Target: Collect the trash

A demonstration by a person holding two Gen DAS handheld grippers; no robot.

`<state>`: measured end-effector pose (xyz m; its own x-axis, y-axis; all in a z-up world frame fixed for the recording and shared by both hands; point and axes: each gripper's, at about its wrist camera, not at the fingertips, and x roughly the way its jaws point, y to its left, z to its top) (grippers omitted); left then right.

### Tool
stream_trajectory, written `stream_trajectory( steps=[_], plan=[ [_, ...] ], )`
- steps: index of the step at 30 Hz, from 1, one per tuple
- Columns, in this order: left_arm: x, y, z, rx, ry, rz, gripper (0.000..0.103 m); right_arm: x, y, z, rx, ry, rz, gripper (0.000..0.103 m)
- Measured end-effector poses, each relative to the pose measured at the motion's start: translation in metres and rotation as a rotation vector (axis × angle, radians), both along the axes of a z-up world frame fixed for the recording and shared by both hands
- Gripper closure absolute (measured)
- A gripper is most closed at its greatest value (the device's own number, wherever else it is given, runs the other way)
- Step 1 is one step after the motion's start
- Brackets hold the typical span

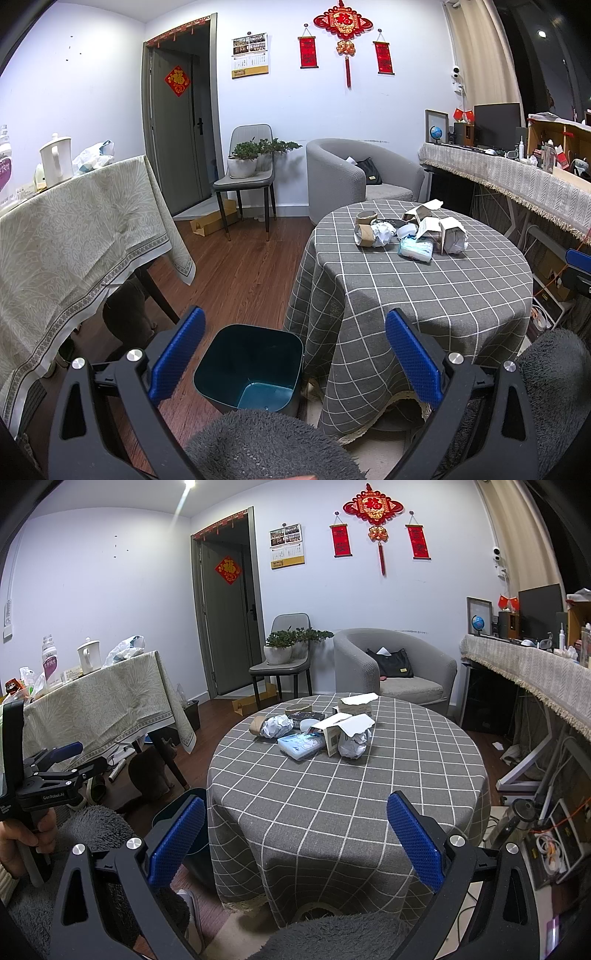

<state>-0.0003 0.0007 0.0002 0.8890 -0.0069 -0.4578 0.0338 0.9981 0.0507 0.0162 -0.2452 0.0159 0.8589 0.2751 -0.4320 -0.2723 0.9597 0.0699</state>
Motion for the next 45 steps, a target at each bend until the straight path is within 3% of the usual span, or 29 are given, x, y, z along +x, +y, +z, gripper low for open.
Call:
stream_trajectory(
  steps=[25,36,45],
  plan=[
    [-0.001,-0.008,0.002,-0.002,0.001,0.006,0.004,0.002,0.001,0.002,-0.002,0.003,-0.001,0.003],
    [0.012,-0.003,0.009,-0.005,0.012,-0.013,0.005,0.016,0.01,0.009,-0.081,0.01,0.037,0.003],
    [0.056,-0.008,0.008,-0.079,0.043,-0.051,0.019,0.066,0.0,0.029,-0.099,0.032,0.105,0.003]
  ],
)
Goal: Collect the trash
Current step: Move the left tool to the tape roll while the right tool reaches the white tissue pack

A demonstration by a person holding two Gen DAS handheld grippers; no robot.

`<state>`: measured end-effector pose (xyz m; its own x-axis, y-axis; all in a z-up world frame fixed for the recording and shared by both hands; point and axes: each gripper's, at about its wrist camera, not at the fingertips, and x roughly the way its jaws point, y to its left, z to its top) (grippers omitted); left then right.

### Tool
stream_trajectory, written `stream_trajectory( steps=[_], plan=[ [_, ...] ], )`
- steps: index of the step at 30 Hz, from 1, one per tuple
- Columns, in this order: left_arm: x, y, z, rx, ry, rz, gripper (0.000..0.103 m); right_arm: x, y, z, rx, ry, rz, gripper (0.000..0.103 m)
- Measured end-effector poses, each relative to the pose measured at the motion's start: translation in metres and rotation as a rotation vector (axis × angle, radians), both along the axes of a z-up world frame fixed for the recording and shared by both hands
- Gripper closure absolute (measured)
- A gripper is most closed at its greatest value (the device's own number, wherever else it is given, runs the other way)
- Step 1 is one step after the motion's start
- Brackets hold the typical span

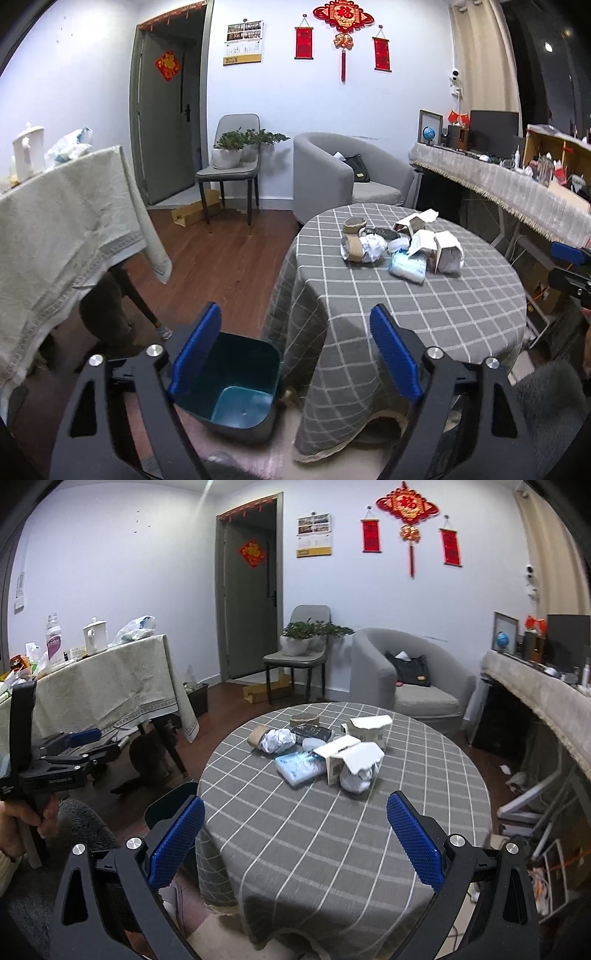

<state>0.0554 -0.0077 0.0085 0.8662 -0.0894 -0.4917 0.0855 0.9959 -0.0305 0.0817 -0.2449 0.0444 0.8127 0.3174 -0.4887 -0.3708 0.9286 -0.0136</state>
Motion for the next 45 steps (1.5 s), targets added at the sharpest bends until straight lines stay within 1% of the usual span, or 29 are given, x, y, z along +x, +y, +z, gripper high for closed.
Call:
stream_trajectory(
  steps=[4,8,10,12,14,17,20,24,30,31,32,36,38,41,43,45],
  plan=[
    [0.022,-0.003,-0.007,-0.021,0.019,-0.005,0.025,0.031,-0.003,0.004,-0.036,0.032,0.056,0.003],
    [0.047,-0.008,-0.019,-0.041,0.064,-0.019,0.037,0.056,-0.004,0.002,-0.077,0.06,0.087,0.003],
    [0.059,-0.012,-0.024,-0.045,0.084,-0.03,0.038,0.069,-0.005,-0.001,-0.102,0.075,0.106,0.003],
    [0.07,-0.017,-0.026,-0.05,0.092,-0.043,0.041,0.082,-0.006,-0.003,-0.106,0.095,0.13,0.003],
    [0.084,-0.02,-0.027,-0.067,0.102,-0.057,0.045,0.093,-0.006,-0.004,-0.113,0.111,0.155,0.003],
    [0.104,-0.027,-0.029,-0.092,0.11,-0.077,0.046,0.115,-0.004,-0.007,-0.143,0.14,0.194,0.003],
    [0.126,-0.036,-0.032,-0.094,0.117,-0.099,0.049,0.13,0.0,-0.009,-0.174,0.155,0.215,0.003],
    [0.15,-0.048,-0.037,-0.106,0.124,-0.131,0.05,0.153,0.003,-0.015,-0.226,0.18,0.244,0.003],
    [0.178,-0.059,-0.046,-0.119,0.146,-0.156,0.058,0.176,0.001,-0.026,-0.236,0.211,0.275,0.003],
    [0.183,-0.059,-0.049,-0.127,0.154,-0.157,0.062,0.179,0.001,-0.027,-0.237,0.214,0.278,0.003],
    [0.186,-0.06,-0.051,-0.135,0.159,-0.16,0.065,0.182,0.001,-0.029,-0.237,0.218,0.281,0.003],
    [0.195,-0.059,-0.058,-0.166,0.181,-0.178,0.066,0.194,0.002,-0.034,-0.244,0.231,0.312,0.003],
    [0.2,-0.059,-0.061,-0.187,0.196,-0.191,0.072,0.199,0.004,-0.036,-0.255,0.236,0.328,0.003],
    [0.203,-0.059,-0.063,-0.217,0.206,-0.21,0.076,0.209,0.007,-0.04,-0.28,0.248,0.346,0.003],
    [0.205,-0.056,-0.064,-0.251,0.214,-0.232,0.077,0.217,0.008,-0.043,-0.28,0.268,0.359,0.003],
    [0.207,-0.054,-0.065,-0.268,0.224,-0.252,0.08,0.225,0.009,-0.046,-0.287,0.294,0.367,0.003]
  ],
)
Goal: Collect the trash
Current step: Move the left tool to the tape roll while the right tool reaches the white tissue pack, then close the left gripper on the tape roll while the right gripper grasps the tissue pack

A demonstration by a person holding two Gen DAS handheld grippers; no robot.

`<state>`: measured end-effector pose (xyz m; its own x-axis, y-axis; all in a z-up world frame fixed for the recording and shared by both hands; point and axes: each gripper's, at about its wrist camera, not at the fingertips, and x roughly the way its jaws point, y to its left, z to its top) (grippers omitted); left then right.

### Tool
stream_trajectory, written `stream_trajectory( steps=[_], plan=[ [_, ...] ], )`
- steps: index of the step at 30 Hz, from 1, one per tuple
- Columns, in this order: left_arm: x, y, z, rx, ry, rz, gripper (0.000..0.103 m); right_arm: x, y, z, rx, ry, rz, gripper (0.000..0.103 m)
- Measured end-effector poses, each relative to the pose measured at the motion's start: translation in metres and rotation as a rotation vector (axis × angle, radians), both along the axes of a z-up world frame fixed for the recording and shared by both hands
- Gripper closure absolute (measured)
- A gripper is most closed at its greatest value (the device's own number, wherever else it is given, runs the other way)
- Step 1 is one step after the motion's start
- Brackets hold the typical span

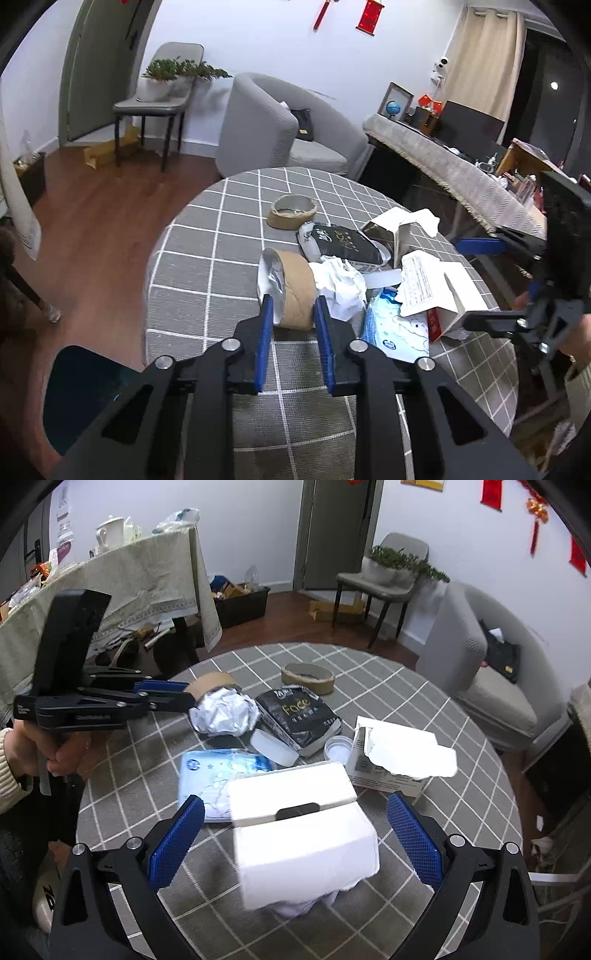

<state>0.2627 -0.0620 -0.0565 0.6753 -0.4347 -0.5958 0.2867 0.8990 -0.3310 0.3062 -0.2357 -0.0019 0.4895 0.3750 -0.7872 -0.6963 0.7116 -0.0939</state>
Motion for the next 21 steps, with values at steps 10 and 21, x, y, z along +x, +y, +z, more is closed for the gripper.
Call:
stream_trajectory(
  steps=[10,21],
  plan=[
    [-0.001,0.002,0.001,-0.035,0.011,-0.043,0.089,0.021,0.018,-0.022,-0.063,0.069,0.049,0.018],
    [-0.004,0.01,0.005,-0.055,0.007,-0.043,0.094,0.016,0.024,-0.003,-0.036,0.008,0.032,0.027]
  ],
)
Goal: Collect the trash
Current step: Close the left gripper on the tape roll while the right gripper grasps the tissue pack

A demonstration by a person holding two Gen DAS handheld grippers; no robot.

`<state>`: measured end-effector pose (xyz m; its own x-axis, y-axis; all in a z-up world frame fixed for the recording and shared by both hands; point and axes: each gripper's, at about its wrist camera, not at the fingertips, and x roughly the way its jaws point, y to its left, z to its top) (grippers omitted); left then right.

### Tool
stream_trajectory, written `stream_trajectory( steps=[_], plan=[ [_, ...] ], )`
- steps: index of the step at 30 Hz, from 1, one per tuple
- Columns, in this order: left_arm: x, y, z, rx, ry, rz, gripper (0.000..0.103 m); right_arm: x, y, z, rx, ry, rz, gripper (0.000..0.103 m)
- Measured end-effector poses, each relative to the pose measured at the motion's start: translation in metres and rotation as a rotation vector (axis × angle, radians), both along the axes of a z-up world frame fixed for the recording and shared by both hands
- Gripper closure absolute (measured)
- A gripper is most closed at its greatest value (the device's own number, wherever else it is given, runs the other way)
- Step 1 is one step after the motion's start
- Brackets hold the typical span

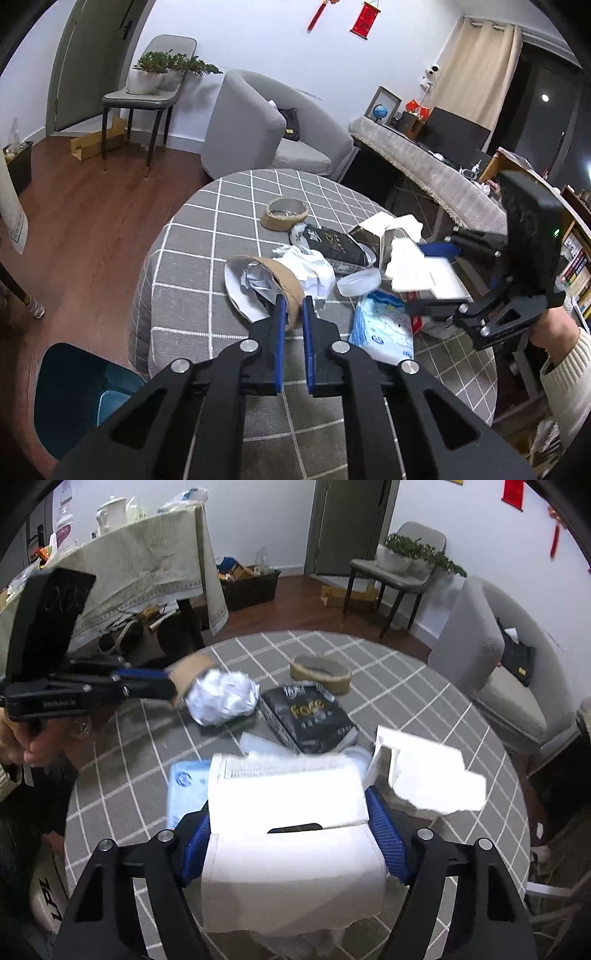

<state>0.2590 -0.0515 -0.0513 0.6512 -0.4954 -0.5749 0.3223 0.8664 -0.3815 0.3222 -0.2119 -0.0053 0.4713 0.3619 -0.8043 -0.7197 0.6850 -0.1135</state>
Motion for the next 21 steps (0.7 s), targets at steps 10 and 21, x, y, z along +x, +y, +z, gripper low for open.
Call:
stream_trajectory(
  steps=[10,21],
  plan=[
    [-0.007,0.011,0.005,-0.002,-0.016,-0.005,0.097,-0.008,0.029,0.027,0.086,-0.079,-0.025,0.027],
    [-0.014,0.04,0.003,-0.056,0.001,-0.017,0.097,0.002,0.094,0.032,0.166,-0.086,0.003,0.027]
  ],
)
